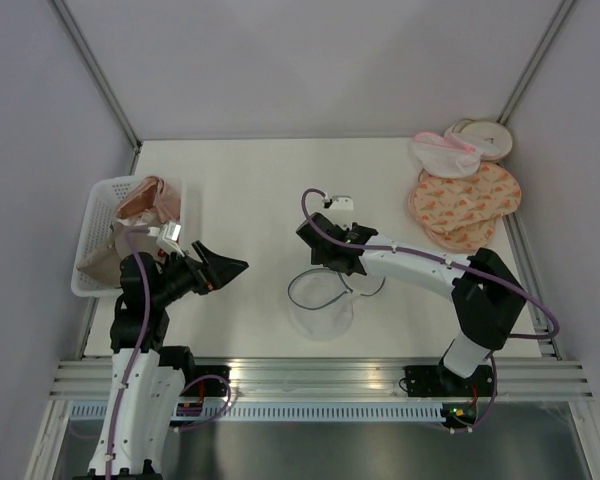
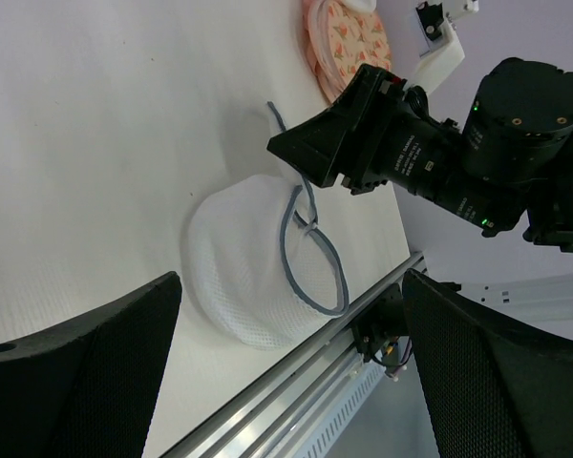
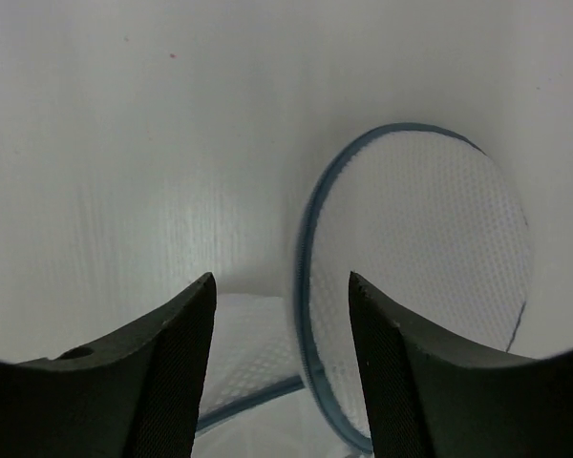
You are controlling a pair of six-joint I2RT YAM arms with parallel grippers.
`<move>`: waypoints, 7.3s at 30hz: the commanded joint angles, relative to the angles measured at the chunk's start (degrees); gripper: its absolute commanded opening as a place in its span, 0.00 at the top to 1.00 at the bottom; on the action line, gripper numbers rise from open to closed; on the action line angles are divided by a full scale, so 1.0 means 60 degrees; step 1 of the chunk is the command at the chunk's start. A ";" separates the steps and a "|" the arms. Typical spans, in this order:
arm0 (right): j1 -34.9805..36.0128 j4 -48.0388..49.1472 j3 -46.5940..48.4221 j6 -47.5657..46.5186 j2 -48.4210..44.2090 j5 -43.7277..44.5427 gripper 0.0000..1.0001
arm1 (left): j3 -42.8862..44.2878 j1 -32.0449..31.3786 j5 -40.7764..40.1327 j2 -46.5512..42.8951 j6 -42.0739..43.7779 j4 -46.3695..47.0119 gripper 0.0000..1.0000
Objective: Unzip the laundry bag and remove the bra
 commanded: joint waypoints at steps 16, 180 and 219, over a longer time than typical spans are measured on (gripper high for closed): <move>-0.0012 -0.0089 -0.0411 -0.1156 -0.1194 0.1140 1.00 | -0.0197 -0.0026 -0.0226 0.0062 0.0318 0.0538 0.01; 0.4633 -0.2273 -0.1275 0.2520 -0.0275 0.3352 0.02 | -0.1325 -0.0172 0.0300 -0.0684 0.0494 0.0655 0.00; -0.3926 0.0266 -0.0197 -0.2008 -0.3852 0.3133 0.99 | -0.1017 -0.0172 0.0945 -0.0436 -0.0121 0.1255 0.00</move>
